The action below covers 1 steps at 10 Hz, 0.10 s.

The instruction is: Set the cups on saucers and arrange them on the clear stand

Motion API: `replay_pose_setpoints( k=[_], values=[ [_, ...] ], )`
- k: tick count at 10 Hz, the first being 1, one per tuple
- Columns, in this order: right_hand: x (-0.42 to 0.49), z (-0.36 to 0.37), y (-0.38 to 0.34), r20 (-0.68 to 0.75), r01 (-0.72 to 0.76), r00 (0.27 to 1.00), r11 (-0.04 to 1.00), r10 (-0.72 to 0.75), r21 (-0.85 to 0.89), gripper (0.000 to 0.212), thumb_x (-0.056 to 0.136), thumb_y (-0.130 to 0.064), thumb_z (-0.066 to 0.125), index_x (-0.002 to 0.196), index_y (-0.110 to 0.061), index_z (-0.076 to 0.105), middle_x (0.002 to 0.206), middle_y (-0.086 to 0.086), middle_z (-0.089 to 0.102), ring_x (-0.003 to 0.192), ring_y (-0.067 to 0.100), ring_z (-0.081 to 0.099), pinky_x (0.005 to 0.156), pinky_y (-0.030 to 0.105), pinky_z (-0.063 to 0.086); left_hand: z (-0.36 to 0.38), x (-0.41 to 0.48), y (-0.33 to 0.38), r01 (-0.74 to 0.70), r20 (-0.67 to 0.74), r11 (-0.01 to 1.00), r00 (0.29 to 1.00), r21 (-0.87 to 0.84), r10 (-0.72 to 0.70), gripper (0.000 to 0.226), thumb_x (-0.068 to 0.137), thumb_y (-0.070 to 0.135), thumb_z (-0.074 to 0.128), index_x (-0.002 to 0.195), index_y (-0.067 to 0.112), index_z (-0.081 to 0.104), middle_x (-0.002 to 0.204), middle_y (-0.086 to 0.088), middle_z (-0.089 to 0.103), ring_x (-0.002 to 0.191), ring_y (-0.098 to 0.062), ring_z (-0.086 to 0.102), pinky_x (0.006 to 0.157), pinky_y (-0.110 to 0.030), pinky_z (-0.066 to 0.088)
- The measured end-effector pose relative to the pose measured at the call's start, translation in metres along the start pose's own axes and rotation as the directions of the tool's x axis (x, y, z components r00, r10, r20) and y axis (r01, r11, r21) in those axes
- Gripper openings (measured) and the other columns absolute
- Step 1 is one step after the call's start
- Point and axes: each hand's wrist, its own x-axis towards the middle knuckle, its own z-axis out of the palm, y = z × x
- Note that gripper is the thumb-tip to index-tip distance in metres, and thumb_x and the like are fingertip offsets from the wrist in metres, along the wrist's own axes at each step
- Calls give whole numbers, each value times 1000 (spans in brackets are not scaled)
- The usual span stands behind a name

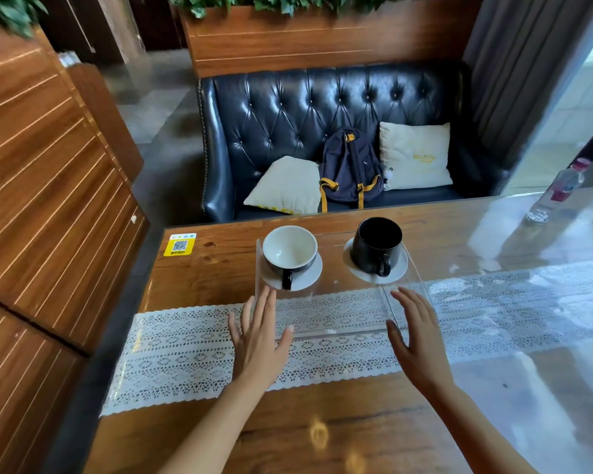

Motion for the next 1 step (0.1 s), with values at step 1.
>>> replay_pose_setpoints(
  k=[1],
  values=[
    [-52,3,5,-62,-3,998,988,13,157,34,85,-16,49,118,-25,52,125,-2,56,118,20,49,101,30,37,8,-41,-8,-52,-169,985,985,-162,24,62,90,36,45,145,24,19,156,7,16,141,-7,12,116,-47,10]
  ],
)
